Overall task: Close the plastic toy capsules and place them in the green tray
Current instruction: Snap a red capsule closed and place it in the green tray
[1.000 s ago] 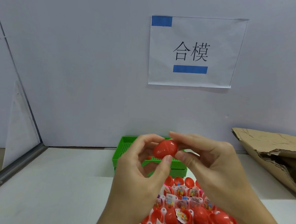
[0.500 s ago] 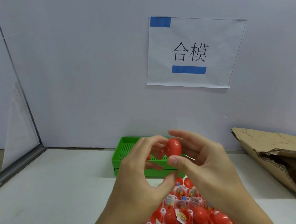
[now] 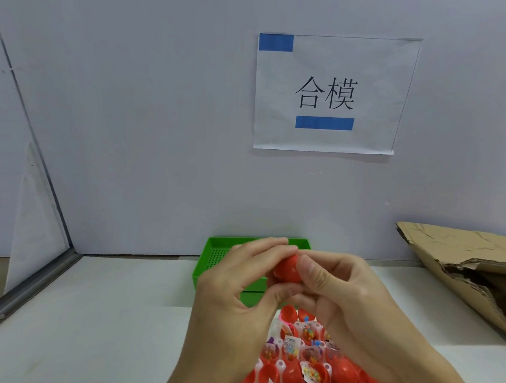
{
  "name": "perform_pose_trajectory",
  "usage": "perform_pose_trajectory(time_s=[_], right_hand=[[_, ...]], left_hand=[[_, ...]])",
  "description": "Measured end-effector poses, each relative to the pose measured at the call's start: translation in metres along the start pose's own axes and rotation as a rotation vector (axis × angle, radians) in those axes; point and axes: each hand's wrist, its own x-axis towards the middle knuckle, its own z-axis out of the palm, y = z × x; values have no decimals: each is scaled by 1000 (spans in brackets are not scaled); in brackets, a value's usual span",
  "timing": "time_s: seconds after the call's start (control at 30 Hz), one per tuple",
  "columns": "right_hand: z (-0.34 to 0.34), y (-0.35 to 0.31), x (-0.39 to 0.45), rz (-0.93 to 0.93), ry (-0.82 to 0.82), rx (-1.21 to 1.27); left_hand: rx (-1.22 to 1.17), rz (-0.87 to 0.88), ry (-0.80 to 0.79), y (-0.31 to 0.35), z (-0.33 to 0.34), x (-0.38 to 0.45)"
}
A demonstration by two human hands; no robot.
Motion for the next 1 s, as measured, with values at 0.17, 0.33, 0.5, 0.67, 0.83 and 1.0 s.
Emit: perform_pose_trajectory(time_s=[0.17,0.33,0.5,0.67,0.83,1.0], right_hand=[[4,6,3,-30,108,-156],[8,10,2,-65,125,-224],[6,9,1,-70,117,-261],[-1,1,0,-21,20,-215],[1,3,0,-26,63,-251],[7,6,0,-74,133,-329]], left_hand=[[124,95,34,-3,4,-3],[120,76,96,-6,7,-6],[72,42,118,-4,9,-7],[62,57,80,-1,8,-5],[98,32,106,0,7,-6],[116,75,132,-3,10,-7]])
